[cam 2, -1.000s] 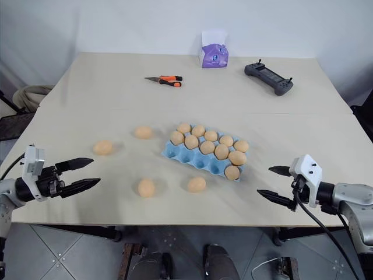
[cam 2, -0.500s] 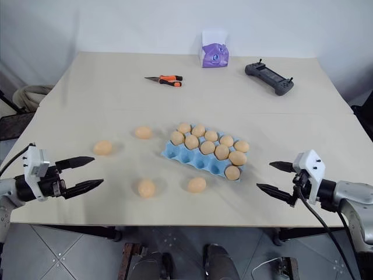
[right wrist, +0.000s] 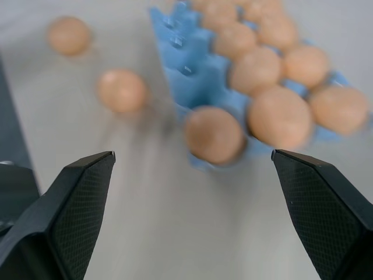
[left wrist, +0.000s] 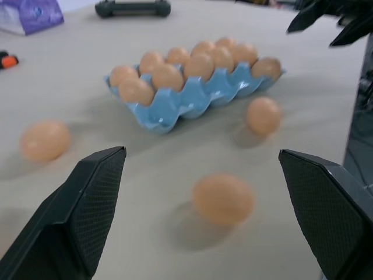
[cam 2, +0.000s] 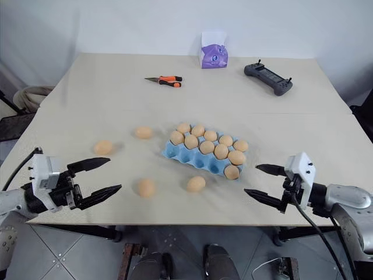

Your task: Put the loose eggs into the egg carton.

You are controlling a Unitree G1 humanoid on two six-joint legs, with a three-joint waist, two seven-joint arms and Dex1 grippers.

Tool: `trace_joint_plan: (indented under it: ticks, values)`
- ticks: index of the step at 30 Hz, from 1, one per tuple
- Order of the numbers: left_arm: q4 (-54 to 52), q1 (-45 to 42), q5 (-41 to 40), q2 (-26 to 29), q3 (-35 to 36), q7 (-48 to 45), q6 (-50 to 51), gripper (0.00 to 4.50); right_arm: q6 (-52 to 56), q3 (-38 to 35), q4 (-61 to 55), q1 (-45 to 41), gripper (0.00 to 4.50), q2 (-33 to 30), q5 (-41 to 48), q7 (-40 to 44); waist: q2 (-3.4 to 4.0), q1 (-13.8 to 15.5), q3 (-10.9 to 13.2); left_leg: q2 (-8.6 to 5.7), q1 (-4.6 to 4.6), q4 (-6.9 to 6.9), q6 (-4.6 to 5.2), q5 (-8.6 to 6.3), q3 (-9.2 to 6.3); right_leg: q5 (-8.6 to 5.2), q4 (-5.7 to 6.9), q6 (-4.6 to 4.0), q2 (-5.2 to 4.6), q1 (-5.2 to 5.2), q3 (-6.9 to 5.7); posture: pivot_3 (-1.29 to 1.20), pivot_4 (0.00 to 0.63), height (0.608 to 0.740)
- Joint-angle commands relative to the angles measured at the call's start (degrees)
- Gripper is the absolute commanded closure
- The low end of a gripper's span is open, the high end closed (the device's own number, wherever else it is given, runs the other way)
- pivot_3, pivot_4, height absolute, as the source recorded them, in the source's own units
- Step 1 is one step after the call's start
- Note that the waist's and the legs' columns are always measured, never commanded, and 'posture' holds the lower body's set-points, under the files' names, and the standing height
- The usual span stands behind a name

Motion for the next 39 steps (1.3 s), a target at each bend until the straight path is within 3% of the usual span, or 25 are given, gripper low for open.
trace_joint_plan:
  ticks: [1, 7, 19, 29, 39]
  values:
    - [-1.2, 1.5, -3.4, -0.9, 3.9, -1.8, -2.6, 0.03, 2.1, 3.3, -6.1, -0.8, 0.0, 2.0, 0.8, -3.4, -0.01, 0.0, 0.0, -0.01, 0.0, 0.01, 0.0, 0.0, 0.0, 0.0, 0.0, 0.0, 0.0, 0.0, 0.0, 0.0, 0.15, 0.74]
    - [1.5, 2.7, -6.2, -1.1, 6.2, -5.5, -4.1, 0.03, 11.5, 10.6, -11.7, -3.8, 0.0, 4.0, 3.0, -9.1, -0.02, 0.0, 0.0, -0.02, -0.03, 0.05, -0.22, -0.13, 0.0, 0.0, -0.03, -0.01, -0.03, 0.0, 0.02, 0.0, 0.15, 0.74]
    - [10.7, 1.7, -8.5, 3.3, 6.1, -19.7, -4.3, 0.03, 11.6, 15.8, -6.3, -5.8, 0.0, 7.9, 0.2, -10.8, -0.04, 0.0, 0.0, 0.0, -0.1, -0.02, -0.24, -0.21, -0.02, -0.04, -0.21, -0.08, -0.03, -0.03, -0.04, 0.0, 0.15, 0.74]
    - [14.3, -5.4, -7.5, 2.9, 0.9, -21.0, -4.8, 0.03, 4.8, 19.8, 3.1, -8.8, 0.0, 11.3, -7.2, -10.4, -0.04, -0.3, 0.0, -0.01, -0.11, -0.03, -0.11, -0.14, -0.01, -0.02, -0.19, -0.05, -0.04, -0.03, -0.05, 0.0, 0.15, 0.74]
    - [17.2, -8.5, -6.3, 2.4, -1.5, -21.3, -6.2, 0.03, 5.2, 23.2, 4.0, -14.0, 0.0, 15.4, -11.7, -13.3, -0.03, -1.3, 0.0, 0.01, -0.12, -0.03, -0.06, -0.07, -0.02, -0.03, -0.13, -0.06, -0.03, -0.06, -0.06, 0.0, 0.15, 0.74]
